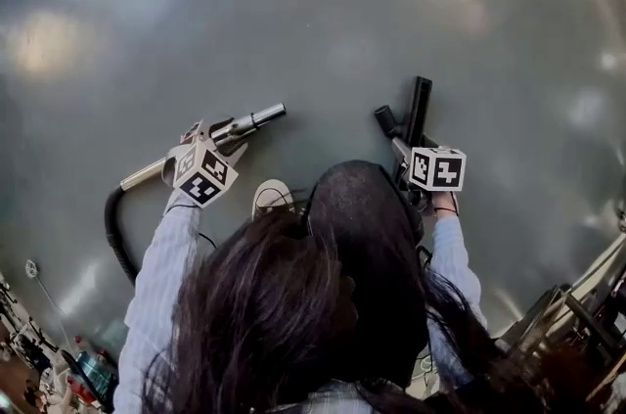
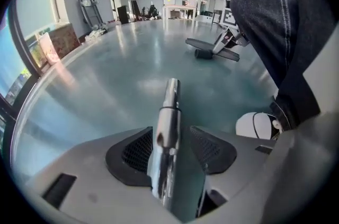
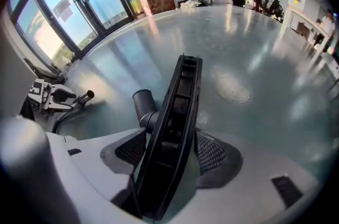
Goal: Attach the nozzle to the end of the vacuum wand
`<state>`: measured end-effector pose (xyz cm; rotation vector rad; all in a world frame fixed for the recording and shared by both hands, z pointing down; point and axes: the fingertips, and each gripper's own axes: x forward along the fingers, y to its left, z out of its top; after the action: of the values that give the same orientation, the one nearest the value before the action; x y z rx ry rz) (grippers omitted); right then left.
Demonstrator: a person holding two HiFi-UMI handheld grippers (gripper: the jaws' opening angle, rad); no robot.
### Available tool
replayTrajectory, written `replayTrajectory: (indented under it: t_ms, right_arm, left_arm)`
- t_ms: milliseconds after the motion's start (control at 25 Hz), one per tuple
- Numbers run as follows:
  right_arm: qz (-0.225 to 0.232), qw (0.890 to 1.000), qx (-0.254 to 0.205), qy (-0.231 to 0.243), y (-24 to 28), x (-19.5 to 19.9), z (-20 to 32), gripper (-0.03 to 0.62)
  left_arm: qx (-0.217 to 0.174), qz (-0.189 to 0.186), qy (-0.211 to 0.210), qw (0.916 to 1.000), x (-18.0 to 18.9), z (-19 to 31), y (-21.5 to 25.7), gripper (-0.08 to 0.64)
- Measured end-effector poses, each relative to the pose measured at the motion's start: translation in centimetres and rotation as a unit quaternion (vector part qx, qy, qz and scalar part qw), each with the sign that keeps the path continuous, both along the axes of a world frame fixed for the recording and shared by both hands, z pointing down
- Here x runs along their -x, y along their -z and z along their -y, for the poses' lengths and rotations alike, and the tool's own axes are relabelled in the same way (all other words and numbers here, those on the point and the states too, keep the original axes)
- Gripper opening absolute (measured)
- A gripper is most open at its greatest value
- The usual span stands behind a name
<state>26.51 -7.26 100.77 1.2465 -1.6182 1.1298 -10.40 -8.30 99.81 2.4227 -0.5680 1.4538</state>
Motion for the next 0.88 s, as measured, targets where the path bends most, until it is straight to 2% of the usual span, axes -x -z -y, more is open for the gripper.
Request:
replayTrajectory:
  t_ms: [160,280,400,560,720,880]
  right_arm:
    - [-0.027,0.996,0.023,0.080,0.0,0.3,-0.3,0.268]
    - [-0.035,0.994,0.020,0.102,0.1,0.1,0.8,0.268]
    - [-0.039,0.993,-0.002,0.110,-0.1,0.5,3.0,0.268]
    - [-0.040,0.983,-0.040,0.172,-0.3,2.5,7.3,0.267]
    - [-0.031,0.968,-0.061,0.242,-0.3,6.2,10.7,0.267]
    - [-0.021,0.935,-0.071,0.346,-0.6,12.0,12.2,0.265]
  left_arm:
    - [-0.001,0.044,-0.021,0.9988,0.5,-1.5,-0.3,0.206]
    - [0.012,0.068,0.006,0.9976,1.9,-0.8,-2.0,0.205]
    - [0.027,0.061,0.038,0.9971,2.7,-0.6,-3.3,0.204]
    - [0.000,0.059,0.028,0.9979,3.2,1.2,-2.7,0.192]
    - [-0.020,0.039,0.050,0.9978,4.0,3.2,-2.3,0.183]
    - [-0.033,0.031,0.043,0.9981,4.6,3.5,-2.5,0.175]
